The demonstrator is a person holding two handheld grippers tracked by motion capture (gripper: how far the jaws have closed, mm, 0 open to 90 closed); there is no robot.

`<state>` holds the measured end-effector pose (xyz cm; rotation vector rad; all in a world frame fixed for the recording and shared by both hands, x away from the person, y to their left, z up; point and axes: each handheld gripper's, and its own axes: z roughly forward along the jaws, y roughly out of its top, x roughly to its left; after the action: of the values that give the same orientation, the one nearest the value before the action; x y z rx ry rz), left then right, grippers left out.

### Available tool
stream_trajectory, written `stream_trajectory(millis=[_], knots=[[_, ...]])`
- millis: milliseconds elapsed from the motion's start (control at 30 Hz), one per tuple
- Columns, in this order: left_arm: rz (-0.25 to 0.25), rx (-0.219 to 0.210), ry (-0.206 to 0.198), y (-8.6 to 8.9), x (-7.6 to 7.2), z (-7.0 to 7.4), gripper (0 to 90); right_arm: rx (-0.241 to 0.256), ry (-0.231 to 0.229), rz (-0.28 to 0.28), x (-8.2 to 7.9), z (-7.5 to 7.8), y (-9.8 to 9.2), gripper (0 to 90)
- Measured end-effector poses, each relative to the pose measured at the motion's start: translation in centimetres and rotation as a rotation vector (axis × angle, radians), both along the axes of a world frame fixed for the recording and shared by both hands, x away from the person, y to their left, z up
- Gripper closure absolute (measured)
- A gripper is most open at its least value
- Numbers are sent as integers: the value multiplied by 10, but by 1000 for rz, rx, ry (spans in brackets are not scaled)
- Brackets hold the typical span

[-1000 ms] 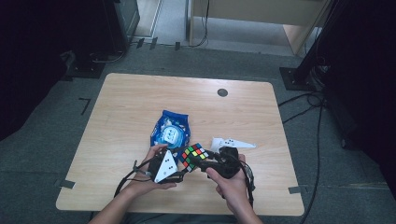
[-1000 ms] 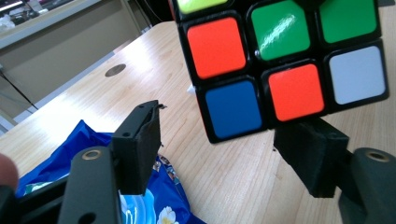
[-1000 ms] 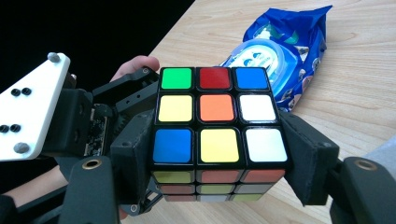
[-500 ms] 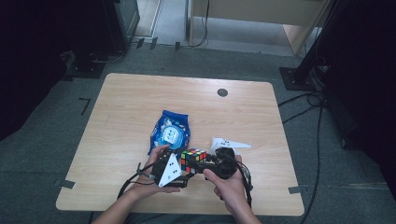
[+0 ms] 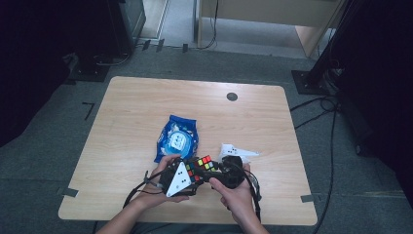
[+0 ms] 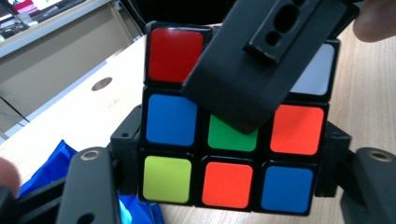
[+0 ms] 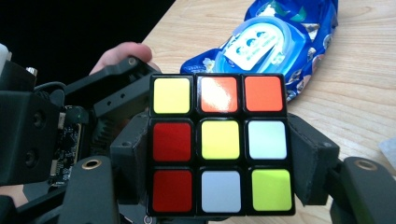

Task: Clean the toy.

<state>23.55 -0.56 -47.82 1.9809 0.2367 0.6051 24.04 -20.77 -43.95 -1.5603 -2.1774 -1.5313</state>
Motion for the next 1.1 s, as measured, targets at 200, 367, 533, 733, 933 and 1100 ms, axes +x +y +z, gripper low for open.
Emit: stream_trajectory(millis=[200, 367, 533, 733, 933, 1100], knots=[[71, -20, 1, 4, 5, 6, 337, 49, -62, 22, 2, 9, -11, 346], [134, -60, 82, 17, 20, 4, 337, 123, -150, -65, 3, 26, -42, 359], [127, -58, 81, 16, 19, 4, 337, -151, -238, -192, 20, -3, -52, 396], [126, -52, 89, 15, 20, 2, 336, -324, -133, -272, 42, -52, -64, 419], [122, -51, 93, 15, 20, 2, 337, -405, -88, -226, 50, -72, -57, 464], [125, -56, 93, 16, 20, 2, 336, -425, -110, -240, 50, -75, -59, 549]])
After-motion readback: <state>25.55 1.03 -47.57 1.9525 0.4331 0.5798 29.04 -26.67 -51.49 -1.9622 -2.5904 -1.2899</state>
